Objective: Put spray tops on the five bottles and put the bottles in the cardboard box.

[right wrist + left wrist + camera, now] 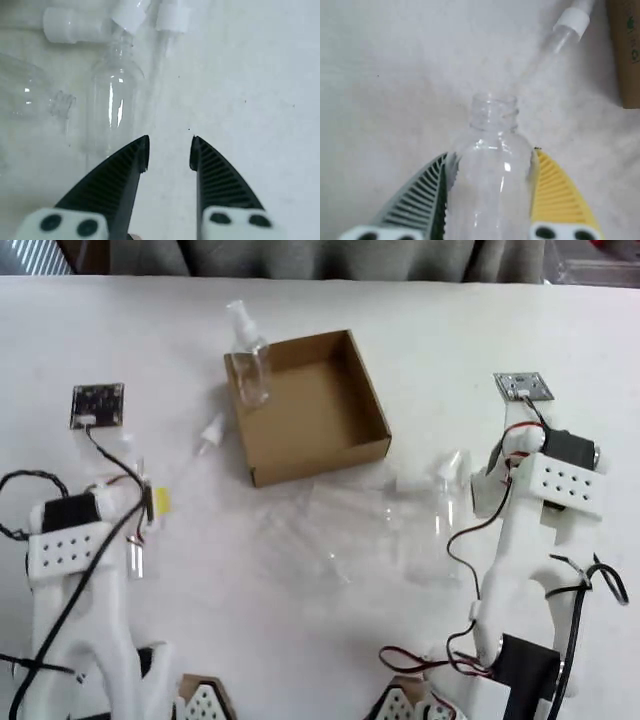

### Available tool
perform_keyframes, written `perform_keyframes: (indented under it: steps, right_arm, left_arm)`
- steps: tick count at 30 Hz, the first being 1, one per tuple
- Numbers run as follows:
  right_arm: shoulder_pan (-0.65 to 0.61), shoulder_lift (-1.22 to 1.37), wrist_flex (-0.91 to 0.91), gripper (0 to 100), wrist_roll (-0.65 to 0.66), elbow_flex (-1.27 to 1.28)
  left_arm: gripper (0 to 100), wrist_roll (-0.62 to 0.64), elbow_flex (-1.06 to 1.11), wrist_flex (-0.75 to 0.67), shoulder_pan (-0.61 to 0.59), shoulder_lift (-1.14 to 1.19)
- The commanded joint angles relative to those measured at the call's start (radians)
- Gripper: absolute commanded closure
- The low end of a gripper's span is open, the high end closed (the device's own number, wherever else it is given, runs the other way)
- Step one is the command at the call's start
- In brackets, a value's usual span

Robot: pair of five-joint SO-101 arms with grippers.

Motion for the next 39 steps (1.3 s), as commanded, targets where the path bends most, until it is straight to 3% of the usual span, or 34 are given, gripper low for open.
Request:
perform_keyframes:
  steps: [1,10,14,35,39]
  right_arm:
    - [-0.015,-0.033,-0.094,86.1,-0.064,0.011]
    - [-0.105,0.136,-0.297,86.1,-0.095,0.002]
    - [-0.110,0.263,-0.294,86.1,-0.169,-0.130]
    - [-0.050,0.713,-0.292,86.8,-0.163,-0.485]
    - [-0.053,0.717,-0.257,89.9,-0.101,-0.485]
  left_arm:
    - [98,0.015,0.060,-0.083,0.015,-0.082]
    - [98,0.015,0.138,-0.114,0.018,-0.177]
    - [98,0.015,0.138,-0.112,0.016,-0.179]
    - [98,0.015,0.140,-0.114,0.016,-0.179]
    - [98,0.015,0.138,-0.114,0.016,-0.179]
